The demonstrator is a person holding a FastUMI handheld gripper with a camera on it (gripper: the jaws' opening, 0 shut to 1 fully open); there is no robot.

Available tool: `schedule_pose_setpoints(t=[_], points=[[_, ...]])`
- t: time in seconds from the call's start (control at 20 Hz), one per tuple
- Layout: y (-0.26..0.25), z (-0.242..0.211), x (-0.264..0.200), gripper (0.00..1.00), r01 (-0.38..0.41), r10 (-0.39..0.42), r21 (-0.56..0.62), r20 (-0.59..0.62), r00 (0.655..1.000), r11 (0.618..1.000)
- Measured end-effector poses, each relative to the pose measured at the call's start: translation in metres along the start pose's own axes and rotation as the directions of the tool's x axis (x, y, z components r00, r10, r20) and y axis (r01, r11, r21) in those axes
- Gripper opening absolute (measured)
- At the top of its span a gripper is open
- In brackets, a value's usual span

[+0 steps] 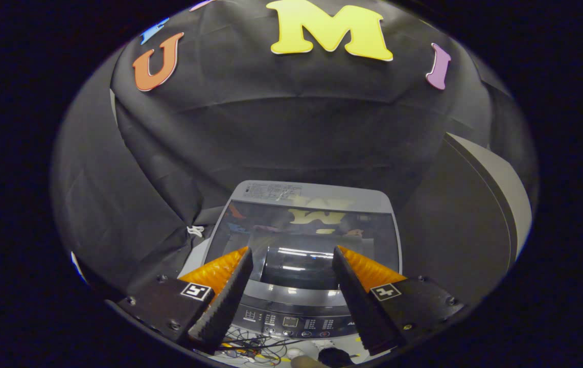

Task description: Put the clothes into the washing machine and then close the washing machine lid.

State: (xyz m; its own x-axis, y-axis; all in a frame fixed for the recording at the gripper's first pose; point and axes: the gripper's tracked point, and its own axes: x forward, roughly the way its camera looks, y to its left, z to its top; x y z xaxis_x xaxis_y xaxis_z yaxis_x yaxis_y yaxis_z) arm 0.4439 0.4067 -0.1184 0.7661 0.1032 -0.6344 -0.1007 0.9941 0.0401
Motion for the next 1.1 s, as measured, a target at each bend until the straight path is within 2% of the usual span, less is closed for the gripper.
schedule_pose_setpoints(t=[0.35,0.6,0.85,1.1], points=[[-0.008,0.01,-0.023,0.98,-0.003,0.004,-0.012,0.045,0.999,1.0],[-0.015,0.031,-0.074,0.98,-0.035,0.042,-0.045,0.16,0.986,0.998],[-0.037,0.053,-0.155,0.98,-0.066,0.082,-0.061,0.318,0.945,0.996],[-0.096,0.065,-0.24,0.98,-0.062,0.082,-0.059,0.466,0.881,0.996]])
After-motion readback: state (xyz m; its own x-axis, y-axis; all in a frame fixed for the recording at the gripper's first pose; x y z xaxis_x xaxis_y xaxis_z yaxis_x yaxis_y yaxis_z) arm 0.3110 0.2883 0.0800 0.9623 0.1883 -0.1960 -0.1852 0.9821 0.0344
